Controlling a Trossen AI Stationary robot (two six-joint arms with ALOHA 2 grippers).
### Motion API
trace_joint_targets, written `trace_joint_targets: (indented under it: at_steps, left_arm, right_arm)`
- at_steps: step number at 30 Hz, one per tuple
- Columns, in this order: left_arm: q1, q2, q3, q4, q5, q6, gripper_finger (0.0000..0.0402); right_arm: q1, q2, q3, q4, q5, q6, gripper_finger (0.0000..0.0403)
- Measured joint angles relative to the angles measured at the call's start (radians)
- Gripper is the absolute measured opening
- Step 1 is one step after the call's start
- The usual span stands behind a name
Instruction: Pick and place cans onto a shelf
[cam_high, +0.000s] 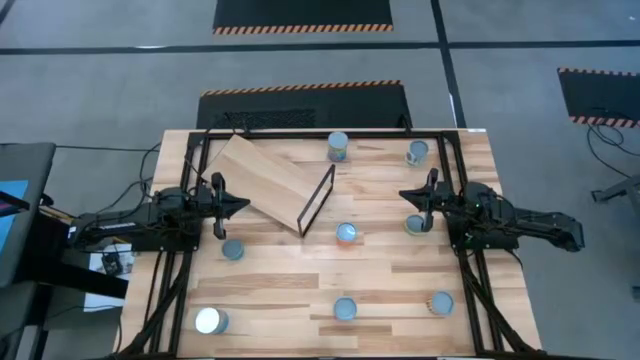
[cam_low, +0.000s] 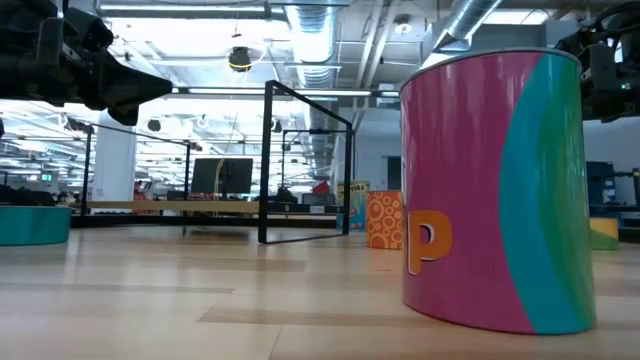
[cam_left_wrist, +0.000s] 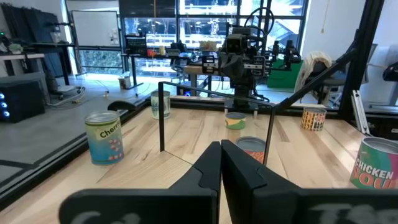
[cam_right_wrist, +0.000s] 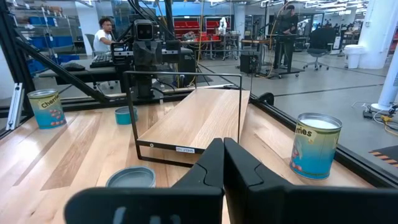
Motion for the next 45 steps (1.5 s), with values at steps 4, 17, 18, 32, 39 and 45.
trace_joint_targets:
  at_steps: [4, 17, 18, 32, 39, 45]
  left_arm:
    - [0.000, 0.000, 0.000, 0.000, 0.000, 0.000, 0.0000]
    - [0.000, 0.000, 0.000, 0.225, -0.059, -0.014, 0.0000]
    - [0.000, 0.000, 0.000, 0.262, -0.078, -0.005, 0.0000]
    - [0.135, 0.539, 0.318, 0.277, -0.148, 0.103, 0.0000]
    - [0.357, 0.958, 0.648, 0.144, 0.202, 0.174, 0.0000]
    - [0.474, 1.238, 0.874, 0.078, 0.356, 0.226, 0.0000]
  right_arm:
    - [0.000, 0.000, 0.000, 0.000, 0.000, 0.000, 0.0017]
    - [0.000, 0.000, 0.000, 0.000, 0.000, 0.000, 0.0017]
    - [0.000, 0.000, 0.000, 0.000, 0.000, 0.000, 0.0017]
    - [0.000, 0.000, 0.000, 0.000, 0.000, 0.000, 0.0017]
    - [0.000, 0.000, 0.000, 0.000, 0.000, 0.000, 0.0017]
    - [0.000, 0.000, 0.000, 0.000, 0.000, 0.000, 0.0017]
